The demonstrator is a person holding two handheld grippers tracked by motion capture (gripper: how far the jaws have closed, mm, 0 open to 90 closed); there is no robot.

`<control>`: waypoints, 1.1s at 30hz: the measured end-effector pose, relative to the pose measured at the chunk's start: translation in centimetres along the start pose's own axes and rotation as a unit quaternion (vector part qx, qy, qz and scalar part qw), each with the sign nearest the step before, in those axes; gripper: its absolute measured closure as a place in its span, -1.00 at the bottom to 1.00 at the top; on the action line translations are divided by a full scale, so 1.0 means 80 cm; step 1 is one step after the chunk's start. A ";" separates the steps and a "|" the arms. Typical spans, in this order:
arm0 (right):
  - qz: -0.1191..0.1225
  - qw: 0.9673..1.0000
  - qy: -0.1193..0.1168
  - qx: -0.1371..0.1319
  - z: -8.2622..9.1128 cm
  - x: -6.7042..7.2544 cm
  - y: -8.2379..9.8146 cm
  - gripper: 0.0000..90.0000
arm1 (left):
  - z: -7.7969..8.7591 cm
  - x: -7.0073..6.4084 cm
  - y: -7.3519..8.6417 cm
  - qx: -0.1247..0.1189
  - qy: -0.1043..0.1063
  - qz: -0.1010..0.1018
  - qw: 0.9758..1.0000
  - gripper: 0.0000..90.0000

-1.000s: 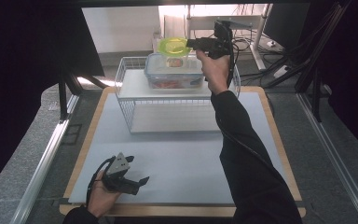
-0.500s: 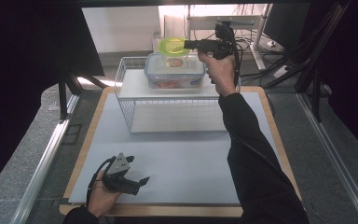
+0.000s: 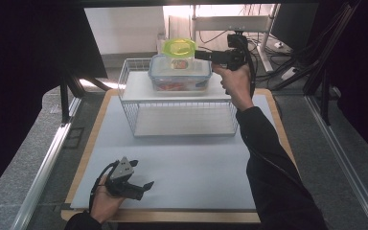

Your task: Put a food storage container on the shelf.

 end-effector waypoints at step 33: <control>0.123 0.992 0.004 0.021 0.043 0.003 0.090 -0.83 | -0.001 -0.003 0.000 0.002 -0.001 0.000 1.000 -0.91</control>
Point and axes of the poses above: each handheld gripper's, and its own axes: z roughly backward along the jaws, y roughly out of its underside, x roughly to its left, the point moved 9 cm from there along -z, roughly forward along the jaws, and after that the axes turned 15 degrees about -z, right-handed, at the moved point
